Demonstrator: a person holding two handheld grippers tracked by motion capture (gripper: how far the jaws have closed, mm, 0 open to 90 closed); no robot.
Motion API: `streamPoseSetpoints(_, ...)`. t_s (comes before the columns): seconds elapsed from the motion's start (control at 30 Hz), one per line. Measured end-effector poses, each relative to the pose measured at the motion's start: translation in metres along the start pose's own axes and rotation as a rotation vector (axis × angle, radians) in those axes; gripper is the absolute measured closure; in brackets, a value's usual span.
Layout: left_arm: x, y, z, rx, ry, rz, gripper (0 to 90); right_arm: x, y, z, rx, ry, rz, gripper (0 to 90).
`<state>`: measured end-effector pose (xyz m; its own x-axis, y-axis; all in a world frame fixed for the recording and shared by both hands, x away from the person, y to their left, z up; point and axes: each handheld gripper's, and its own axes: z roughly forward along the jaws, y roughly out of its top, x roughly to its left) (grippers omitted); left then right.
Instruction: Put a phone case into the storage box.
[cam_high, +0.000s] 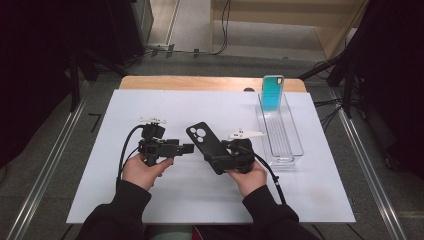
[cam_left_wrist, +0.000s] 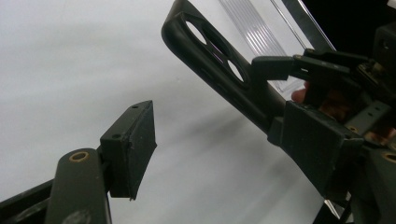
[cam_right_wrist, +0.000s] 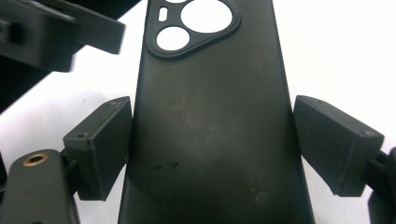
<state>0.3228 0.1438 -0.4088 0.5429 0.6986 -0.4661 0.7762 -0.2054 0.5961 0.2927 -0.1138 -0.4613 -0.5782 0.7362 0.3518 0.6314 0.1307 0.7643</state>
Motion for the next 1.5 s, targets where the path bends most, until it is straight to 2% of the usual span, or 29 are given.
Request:
streamPoseSetpoints(0.17, 0.001, 0.008, 0.006, -0.004, 0.004, -0.045, 27.2, 0.003, -0.001, 0.002, -0.020, 0.002, 0.013, 13.4)
streamPoseSetpoints(0.23, 0.000, 0.012, 0.009, -0.010, 0.021, -0.060, 27.2, 0.003, -0.001, 0.002, -0.032, 0.009, 0.025, 13.4)
streamPoseSetpoints(0.43, -0.007, 0.022, 0.017, -0.015, 0.035, -0.063, 28.5, 0.006, -0.001, 0.000, -0.054, 0.013, 0.031, 13.4)
streamPoseSetpoints(0.57, -0.007, 0.024, 0.023, -0.027, 0.023, -0.091, 30.0, 0.009, 0.000, -0.002, -0.072, 0.023, 0.034, 13.4)
streamPoseSetpoints(0.67, -0.007, 0.025, 0.027, -0.027, 0.027, -0.104, 35.8, 0.010, 0.000, -0.002, -0.088, 0.029, 0.026, 13.4)
streamPoseSetpoints(0.77, -0.007, 0.025, 0.028, -0.036, -0.007, -0.115, 44.8, 0.011, -0.001, -0.001, -0.101, 0.046, 0.016, 13.3)
streamPoseSetpoints(0.8, -0.007, 0.024, 0.027, -0.046, -0.024, -0.116, 54.0, 0.012, -0.001, 0.000, -0.107, 0.050, 0.002, 13.2)
streamPoseSetpoints(0.87, -0.007, 0.024, 0.027, -0.058, -0.065, -0.125, 63.1, 0.013, -0.002, 0.000, -0.110, 0.043, -0.017, 13.1)
streamPoseSetpoints(0.97, -0.005, 0.022, 0.027, -0.082, -0.137, -0.169, 73.4, 0.011, -0.002, 0.001, -0.115, 0.053, -0.012, 12.8)
streamPoseSetpoints(1.0, -0.004, 0.022, 0.026, -0.084, -0.149, -0.178, 75.9, 0.011, -0.003, 0.002, -0.119, 0.054, -0.018, 12.7)
streamPoseSetpoints(1.1, -0.005, 0.021, 0.025, -0.087, -0.161, -0.180, 77.8, 0.012, -0.003, 0.003, -0.121, 0.057, -0.037, 12.3)
streamPoseSetpoints(1.17, -0.005, 0.021, 0.024, -0.097, -0.196, -0.206, 79.9, 0.013, -0.004, 0.003, -0.131, 0.054, -0.053, 12.1)
streamPoseSetpoints(1.2, -0.006, 0.021, 0.024, -0.095, -0.199, -0.206, 81.2, 0.013, -0.004, 0.003, -0.131, 0.055, -0.058, 11.9)
streamPoseSetpoints(1.43, -0.010, 0.021, 0.019, -0.113, -0.220, -0.203, 82.9, 0.015, -0.002, 0.000, -0.166, 0.031, -0.153, 10.8)
streamPoseSetpoints(1.5, -0.011, 0.021, 0.018, -0.114, -0.206, -0.194, 83.0, 0.014, 0.000, -0.001, -0.155, 0.034, -0.161, 8.3)
